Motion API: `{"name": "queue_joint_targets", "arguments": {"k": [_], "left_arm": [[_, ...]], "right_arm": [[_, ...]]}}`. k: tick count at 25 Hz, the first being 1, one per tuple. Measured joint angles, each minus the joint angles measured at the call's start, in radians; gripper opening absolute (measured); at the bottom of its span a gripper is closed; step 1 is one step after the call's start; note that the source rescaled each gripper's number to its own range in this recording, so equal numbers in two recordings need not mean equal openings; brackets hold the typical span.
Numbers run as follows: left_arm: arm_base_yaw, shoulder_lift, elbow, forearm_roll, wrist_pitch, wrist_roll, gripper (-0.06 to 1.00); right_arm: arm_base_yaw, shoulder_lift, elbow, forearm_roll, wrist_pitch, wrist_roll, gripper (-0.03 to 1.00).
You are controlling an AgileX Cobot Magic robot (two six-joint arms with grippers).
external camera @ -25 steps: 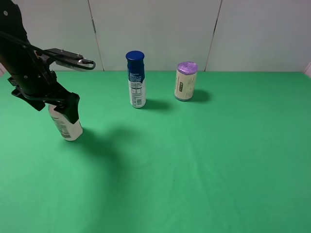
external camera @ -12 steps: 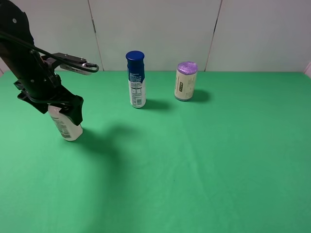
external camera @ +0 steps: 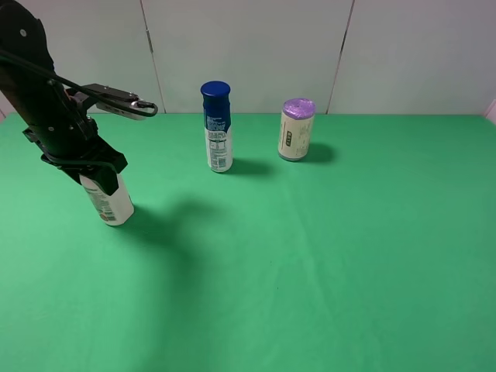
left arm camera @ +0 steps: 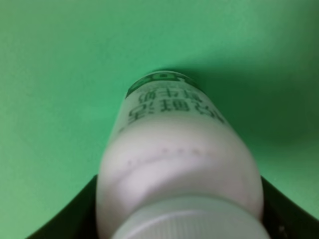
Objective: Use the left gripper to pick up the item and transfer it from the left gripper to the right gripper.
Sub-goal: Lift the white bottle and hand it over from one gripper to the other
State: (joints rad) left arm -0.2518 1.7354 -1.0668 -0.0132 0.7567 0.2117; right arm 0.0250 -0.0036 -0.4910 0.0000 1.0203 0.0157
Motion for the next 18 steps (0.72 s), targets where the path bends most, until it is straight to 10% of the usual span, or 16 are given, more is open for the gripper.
{"name": "queue_joint_targets", "arguments": {"k": [18], "left_arm": [[0.000,0.001,-0.065,0.029,0.072,0.004,0.00]], "right_arm": [[0.000,0.000,0.000,0.000,0.000,0.000,1.00]]}}
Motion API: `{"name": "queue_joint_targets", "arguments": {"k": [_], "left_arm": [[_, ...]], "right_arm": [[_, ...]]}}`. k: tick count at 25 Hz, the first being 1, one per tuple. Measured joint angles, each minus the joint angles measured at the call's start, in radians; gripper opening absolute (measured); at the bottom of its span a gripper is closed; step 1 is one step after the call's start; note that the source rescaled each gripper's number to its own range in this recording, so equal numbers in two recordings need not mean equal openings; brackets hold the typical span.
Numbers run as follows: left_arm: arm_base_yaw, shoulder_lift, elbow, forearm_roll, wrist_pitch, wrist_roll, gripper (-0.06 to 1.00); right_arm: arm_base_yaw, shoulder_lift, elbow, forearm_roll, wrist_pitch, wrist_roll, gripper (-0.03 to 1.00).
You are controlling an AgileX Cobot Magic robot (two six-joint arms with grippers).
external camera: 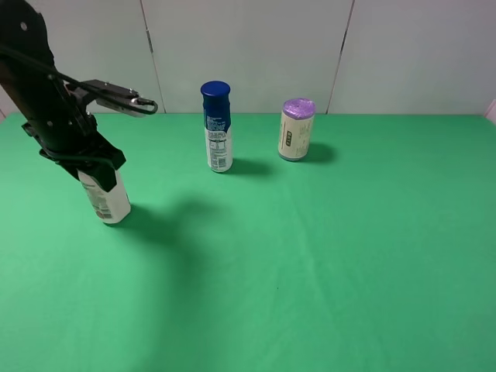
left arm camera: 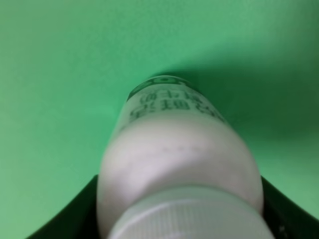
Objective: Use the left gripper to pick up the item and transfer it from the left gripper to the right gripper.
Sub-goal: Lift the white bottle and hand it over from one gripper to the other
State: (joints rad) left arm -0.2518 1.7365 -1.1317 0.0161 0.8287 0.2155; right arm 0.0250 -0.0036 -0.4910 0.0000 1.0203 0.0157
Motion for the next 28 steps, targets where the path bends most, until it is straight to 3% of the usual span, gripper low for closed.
{"name": "queue_joint_targets", "arguments": {"k": [7,17,28], "left_arm": [[0.000,-0.041,-0.129,-0.022,0.148,-0.003,0.00],[0.000,-0.195,-0.141,-0.098,0.252,-0.010,0.00],[0.000,-0.260,-0.141,-0.336,0.283,-0.019,0.00]], "right_arm": [[0.000,0.000,0.000,0.000,0.000,0.000,1.00],[0.000,0.000,0.000,0.000,0.000,0.000,1.00],[0.000,0.000,0.000,0.000,0.000,0.000,1.00]]}}
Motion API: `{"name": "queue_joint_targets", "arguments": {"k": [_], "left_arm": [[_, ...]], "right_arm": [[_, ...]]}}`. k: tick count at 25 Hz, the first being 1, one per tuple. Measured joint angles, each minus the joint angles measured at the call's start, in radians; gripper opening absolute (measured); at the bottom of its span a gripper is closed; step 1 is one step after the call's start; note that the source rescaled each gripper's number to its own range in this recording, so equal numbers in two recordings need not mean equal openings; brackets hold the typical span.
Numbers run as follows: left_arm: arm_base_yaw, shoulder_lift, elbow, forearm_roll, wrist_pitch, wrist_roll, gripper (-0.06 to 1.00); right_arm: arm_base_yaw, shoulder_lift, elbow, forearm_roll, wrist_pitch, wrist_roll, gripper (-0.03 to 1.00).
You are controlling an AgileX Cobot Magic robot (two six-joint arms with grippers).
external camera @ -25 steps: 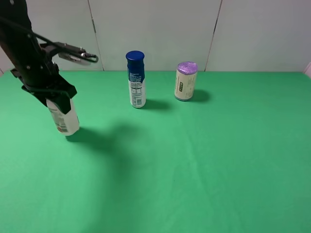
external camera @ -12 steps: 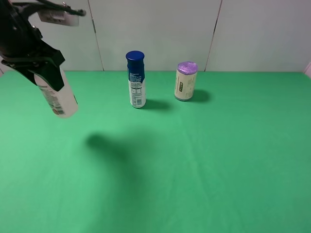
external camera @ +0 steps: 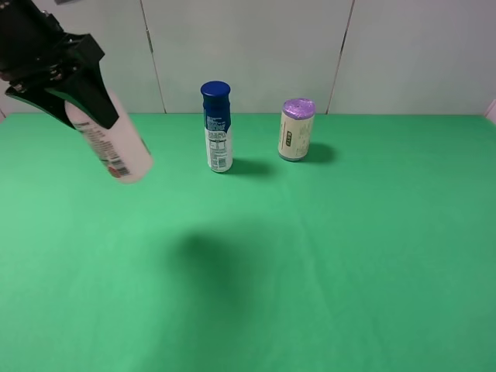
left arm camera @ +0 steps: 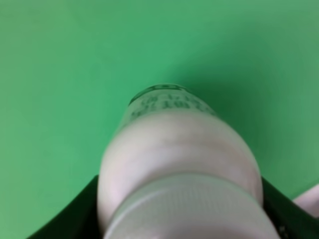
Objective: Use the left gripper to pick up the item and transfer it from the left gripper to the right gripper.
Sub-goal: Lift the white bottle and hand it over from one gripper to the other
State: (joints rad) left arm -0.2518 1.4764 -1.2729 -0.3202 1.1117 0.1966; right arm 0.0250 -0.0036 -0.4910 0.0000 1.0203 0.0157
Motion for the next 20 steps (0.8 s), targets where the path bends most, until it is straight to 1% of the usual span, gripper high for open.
{"name": "queue_joint_targets", "arguments": {"k": [3,10,17,20], "left_arm": [[0.000,0.000,0.000,-0.064,-0.003,0.003,0.00],[0.000,0.000,0.000,-0.178,-0.012,0.022,0.00],[0.000,0.000,0.000,-0.274,-0.055,0.061,0.00],[0.000,0.000,0.000,-0.300,-0.064,0.066,0.00]], "right_arm": [[0.000,0.000,0.000,0.000,0.000,0.000,1.00],[0.000,0.000,0.000,0.000,0.000,0.000,1.00],[0.000,0.000,0.000,0.000,0.000,0.000,1.00],[0.000,0.000,0.000,0.007,0.000,0.000,1.00]]}}
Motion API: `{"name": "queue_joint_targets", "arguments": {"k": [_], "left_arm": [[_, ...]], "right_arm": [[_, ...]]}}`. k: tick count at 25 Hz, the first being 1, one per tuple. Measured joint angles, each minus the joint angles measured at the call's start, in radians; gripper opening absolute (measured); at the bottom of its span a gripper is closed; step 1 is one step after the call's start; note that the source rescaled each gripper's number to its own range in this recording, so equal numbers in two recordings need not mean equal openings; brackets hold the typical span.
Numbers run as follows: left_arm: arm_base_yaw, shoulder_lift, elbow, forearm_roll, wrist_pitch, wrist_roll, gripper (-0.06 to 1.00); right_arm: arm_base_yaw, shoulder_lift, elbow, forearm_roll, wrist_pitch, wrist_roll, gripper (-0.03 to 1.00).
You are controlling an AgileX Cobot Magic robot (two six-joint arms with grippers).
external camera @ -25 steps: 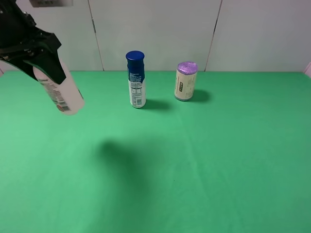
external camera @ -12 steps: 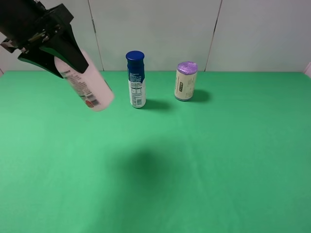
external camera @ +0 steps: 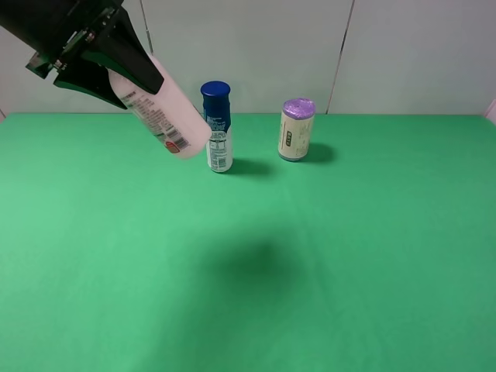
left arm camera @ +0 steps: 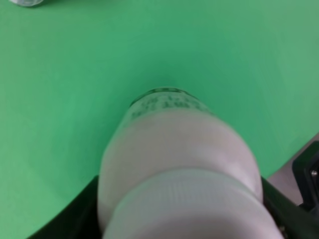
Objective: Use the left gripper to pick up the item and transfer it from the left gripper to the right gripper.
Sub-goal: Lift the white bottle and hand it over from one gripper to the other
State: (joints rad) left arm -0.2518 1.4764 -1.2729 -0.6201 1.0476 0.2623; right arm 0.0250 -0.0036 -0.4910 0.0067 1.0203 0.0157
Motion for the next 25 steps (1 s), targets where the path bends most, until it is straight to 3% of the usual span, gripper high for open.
{"name": "queue_joint_targets", "arguments": {"k": [6,12,18,25], "left_arm": [[0.000,0.000,0.000,-0.059,-0.028,0.029,0.00],[-0.016,0.021,0.027,-0.152,-0.052,0.072,0.00],[-0.117,0.079,0.039,-0.178,-0.094,0.092,0.00],[-0.240,0.171,0.039,-0.242,-0.155,0.108,0.00]], "right_arm": [[0.000,0.000,0.000,0.067,-0.001,0.000,1.00],[0.000,0.019,-0.040,0.216,-0.013,-0.003,1.00],[0.007,0.162,-0.122,0.310,-0.045,-0.112,1.00],[0.111,0.241,-0.141,0.355,-0.100,-0.201,1.00]]}}
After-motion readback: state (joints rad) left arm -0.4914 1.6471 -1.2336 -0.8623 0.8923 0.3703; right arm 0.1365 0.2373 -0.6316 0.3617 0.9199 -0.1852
